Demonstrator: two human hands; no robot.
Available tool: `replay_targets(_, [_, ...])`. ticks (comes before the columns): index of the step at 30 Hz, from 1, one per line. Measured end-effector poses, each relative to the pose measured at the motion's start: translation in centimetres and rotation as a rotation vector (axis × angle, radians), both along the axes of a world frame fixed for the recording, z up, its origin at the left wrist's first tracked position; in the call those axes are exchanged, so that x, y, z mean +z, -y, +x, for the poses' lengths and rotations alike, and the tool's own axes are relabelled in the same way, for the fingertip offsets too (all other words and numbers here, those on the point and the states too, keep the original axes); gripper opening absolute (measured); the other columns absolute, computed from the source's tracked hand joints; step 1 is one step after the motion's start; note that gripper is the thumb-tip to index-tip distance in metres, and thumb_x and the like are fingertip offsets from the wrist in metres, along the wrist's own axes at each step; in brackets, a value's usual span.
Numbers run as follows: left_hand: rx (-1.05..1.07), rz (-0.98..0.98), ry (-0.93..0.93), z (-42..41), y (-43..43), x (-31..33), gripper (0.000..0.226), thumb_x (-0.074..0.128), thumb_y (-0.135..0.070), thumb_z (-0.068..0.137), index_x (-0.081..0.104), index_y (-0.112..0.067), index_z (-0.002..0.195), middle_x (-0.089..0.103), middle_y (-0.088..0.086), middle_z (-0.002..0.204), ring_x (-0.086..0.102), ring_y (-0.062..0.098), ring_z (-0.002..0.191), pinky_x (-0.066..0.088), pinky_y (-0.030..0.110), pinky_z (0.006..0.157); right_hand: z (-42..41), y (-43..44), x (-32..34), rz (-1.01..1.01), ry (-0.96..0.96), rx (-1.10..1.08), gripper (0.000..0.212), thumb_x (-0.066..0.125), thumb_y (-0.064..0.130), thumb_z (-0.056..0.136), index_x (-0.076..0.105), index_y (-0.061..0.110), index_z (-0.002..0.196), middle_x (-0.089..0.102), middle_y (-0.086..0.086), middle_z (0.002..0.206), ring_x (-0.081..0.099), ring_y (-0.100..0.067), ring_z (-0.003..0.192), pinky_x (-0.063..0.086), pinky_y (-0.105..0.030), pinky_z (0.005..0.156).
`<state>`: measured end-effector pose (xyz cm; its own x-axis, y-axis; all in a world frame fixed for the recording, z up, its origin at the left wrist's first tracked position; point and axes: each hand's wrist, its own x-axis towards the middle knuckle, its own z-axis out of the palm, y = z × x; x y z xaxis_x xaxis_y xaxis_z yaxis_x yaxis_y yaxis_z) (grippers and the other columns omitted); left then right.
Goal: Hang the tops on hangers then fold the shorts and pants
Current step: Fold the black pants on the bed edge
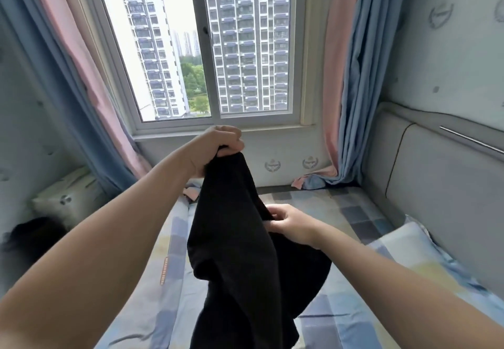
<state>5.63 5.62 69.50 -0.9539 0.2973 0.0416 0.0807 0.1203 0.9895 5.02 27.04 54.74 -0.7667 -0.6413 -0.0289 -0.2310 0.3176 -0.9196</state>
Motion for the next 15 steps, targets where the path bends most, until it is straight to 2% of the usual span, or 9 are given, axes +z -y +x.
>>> replay_targets(2, [0.082, -0.058, -0.02, -0.4, 0.4, -0.6, 0.037, 0.054, -0.002, 0.066, 0.025, -0.021, 0.052, 0.02, -0.001, 0.051, 0.018, 0.013, 0.044, 0.015, 0.024, 0.045, -0.4, -0.8, -0.9, 0.02, -0.063, -0.072, 0.018, 0.06, 0.025, 0.1, 0.065, 0.014, 0.114, 0.074, -0.001, 0.107, 0.07, -0.015, 0.099, 0.055, -0.031, 0.088])
replay_targets(5, [0.185, -0.095, -0.054, -1.0, 0.3, -1.8, 0.04, 0.054, 0.001, 0.071, 0.028, -0.022, 0.051, 0.024, -0.004, 0.049, 0.023, 0.01, 0.041, 0.02, 0.018, 0.039, -0.6, -1.7, -1.4, 0.079, -0.225, -0.119, 0.01, 0.058, 0.026, 0.101, 0.066, 0.019, 0.101, 0.072, 0.007, 0.094, 0.068, -0.007, 0.087, 0.052, -0.025, 0.079])
replay_targets(9, [0.22, -0.021, -0.096, -1.7, -0.2, -3.1, 0.051, 0.051, 0.009, 0.081, 0.029, -0.023, 0.049, 0.026, -0.005, 0.047, 0.024, 0.009, 0.041, 0.023, 0.018, 0.038, -1.1, -2.3, -1.8, 0.108, -0.381, -0.219, 0.011, 0.059, 0.02, 0.1, 0.065, 0.014, 0.096, 0.069, -0.002, 0.093, 0.064, -0.019, 0.089, 0.051, -0.041, 0.086])
replay_targets(11, [0.177, 0.045, -0.11, -1.8, -0.6, -3.3, 0.047, 0.052, 0.006, 0.078, 0.029, -0.022, 0.049, 0.028, -0.003, 0.046, 0.025, 0.011, 0.042, 0.025, 0.019, 0.04, -1.3, -2.2, -1.9, 0.097, -0.464, -0.259, 0.01, 0.061, 0.016, 0.098, 0.066, 0.013, 0.106, 0.066, -0.002, 0.11, 0.06, -0.019, 0.105, 0.046, -0.039, 0.097])
replay_targets(13, [0.126, 0.069, -0.133, -2.0, -1.3, -3.5, 0.041, 0.055, 0.002, 0.074, 0.03, -0.02, 0.05, 0.03, 0.0, 0.047, 0.026, 0.013, 0.044, 0.026, 0.021, 0.043, -1.3, -1.9, -1.8, 0.084, -0.535, -0.253, 0.031, 0.069, 0.017, 0.093, 0.062, 0.017, 0.123, 0.057, 0.002, 0.131, 0.05, -0.018, 0.124, 0.039, -0.035, 0.108])
replay_targets(15, [0.092, 0.054, -0.156, -2.1, -2.1, -3.8, 0.039, 0.057, 0.001, 0.071, 0.03, -0.018, 0.05, 0.031, 0.003, 0.048, 0.027, 0.015, 0.048, 0.024, 0.026, 0.05, -0.9, -1.3, -1.3, -0.067, -0.377, -0.176, 0.048, 0.072, 0.018, 0.088, 0.056, 0.025, 0.133, 0.056, 0.006, 0.134, 0.052, -0.015, 0.127, 0.041, -0.034, 0.109])
